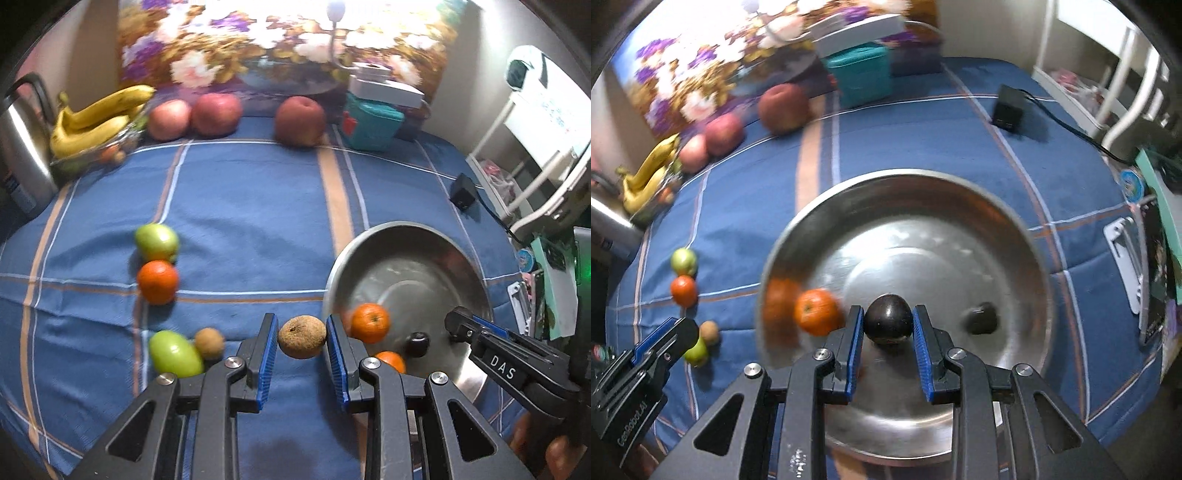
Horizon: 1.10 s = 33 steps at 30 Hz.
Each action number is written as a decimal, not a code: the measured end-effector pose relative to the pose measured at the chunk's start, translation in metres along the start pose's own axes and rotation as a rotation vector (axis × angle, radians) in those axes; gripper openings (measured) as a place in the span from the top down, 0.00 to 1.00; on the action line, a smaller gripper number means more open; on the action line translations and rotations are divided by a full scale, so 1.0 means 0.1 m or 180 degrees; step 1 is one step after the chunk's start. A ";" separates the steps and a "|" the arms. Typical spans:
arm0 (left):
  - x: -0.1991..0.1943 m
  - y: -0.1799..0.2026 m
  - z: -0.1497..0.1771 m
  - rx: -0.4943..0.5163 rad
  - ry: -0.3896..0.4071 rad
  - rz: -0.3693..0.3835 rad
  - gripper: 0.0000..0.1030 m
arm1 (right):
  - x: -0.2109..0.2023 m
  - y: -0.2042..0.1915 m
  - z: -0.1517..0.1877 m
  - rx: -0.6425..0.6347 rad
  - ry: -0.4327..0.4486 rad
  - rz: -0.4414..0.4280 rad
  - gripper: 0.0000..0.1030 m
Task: Organize fruits
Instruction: 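Carry the plum and kiwi in both tools over the steel plate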
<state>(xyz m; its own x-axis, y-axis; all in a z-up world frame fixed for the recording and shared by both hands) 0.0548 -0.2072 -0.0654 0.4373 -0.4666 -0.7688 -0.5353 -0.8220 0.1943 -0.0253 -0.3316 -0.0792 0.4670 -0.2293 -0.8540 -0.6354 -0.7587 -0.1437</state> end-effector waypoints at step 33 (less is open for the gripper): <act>0.77 0.65 -0.17 0.0574 -0.0113 0.0111 0.72 | 0.29 0.50 -0.19 0.0290 -0.0005 0.0032 0.73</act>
<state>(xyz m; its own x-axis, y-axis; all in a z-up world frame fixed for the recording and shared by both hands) 0.0662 -0.3019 -0.1016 0.3922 -0.4792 -0.7852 -0.6720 -0.7321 0.1112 -0.0317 -0.3881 -0.1017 0.4594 -0.2358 -0.8564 -0.6934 -0.6978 -0.1799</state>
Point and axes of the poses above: each gripper's, at about its wrist camera, not at the fingertips, and x roughly the way its jaws point, y to its right, z to its underside, the point moved 8 cm from there along x, roughly the way its jaws point, and after that the axes turned 13 degrees about y, right-handed, at the moved point
